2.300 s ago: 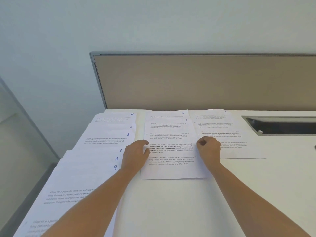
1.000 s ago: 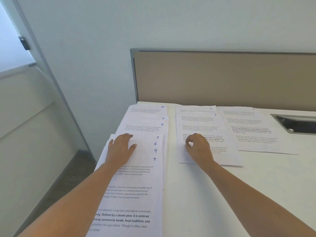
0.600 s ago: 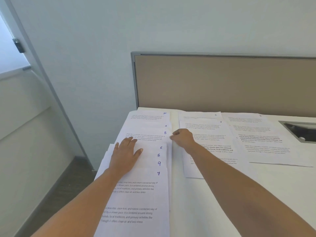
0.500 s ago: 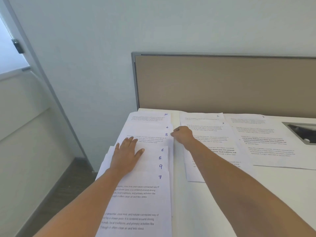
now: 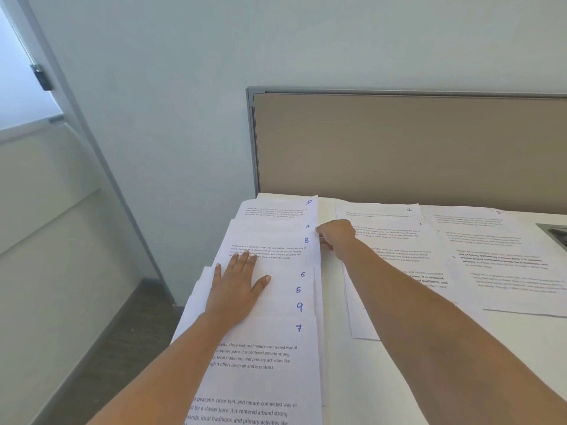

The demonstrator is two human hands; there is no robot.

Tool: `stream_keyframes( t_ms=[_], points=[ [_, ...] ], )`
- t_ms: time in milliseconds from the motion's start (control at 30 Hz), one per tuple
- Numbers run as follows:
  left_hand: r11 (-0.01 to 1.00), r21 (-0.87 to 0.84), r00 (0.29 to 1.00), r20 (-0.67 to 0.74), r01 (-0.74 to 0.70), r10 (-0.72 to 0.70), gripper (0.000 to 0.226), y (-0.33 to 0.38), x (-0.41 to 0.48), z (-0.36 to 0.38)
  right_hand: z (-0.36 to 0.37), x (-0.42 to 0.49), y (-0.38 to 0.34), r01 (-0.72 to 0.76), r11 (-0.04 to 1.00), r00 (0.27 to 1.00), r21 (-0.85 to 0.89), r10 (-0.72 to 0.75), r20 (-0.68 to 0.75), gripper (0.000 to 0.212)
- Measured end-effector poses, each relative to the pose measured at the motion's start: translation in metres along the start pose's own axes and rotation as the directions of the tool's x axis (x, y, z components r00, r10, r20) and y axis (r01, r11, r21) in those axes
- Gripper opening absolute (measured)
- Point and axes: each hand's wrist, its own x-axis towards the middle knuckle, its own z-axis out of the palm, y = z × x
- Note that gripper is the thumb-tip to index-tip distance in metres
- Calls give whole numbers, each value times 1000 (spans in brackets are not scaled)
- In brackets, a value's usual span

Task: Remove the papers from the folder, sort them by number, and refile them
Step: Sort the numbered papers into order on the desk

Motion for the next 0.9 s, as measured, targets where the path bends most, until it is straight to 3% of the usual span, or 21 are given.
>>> stream_keyframes(
  t_ms=[67,167,267,467,800,900],
  points=[
    [1000,-2,1000,-10,2,-2,107,0,1,1,2,-1,0,67,997,998,-49,-67,1,4],
    [1000,-2,1000,-11,-1,1,106,1,1,0,3,1,3,160,975,987,-154,-163,-3,20],
    [1000,3,1000,-1,-2,2,99,1,0,0,3,-1,3,139,986,990,-91,-137,28,20],
    [1000,-9,1000,7,-4,4,62,0,0,0,3,0,-5,39,999,997,11,-39,72,14],
    [1000,-16,1000,16,0,0,61,1,-1,-2,-11,8,-12,52,995,996,-89,-45,77,29],
    [1000,-16,1000,16,0,0,61,3,-1,-3,-13,7,-13,4,1000,997,-10,-3,79,38]
  ],
)
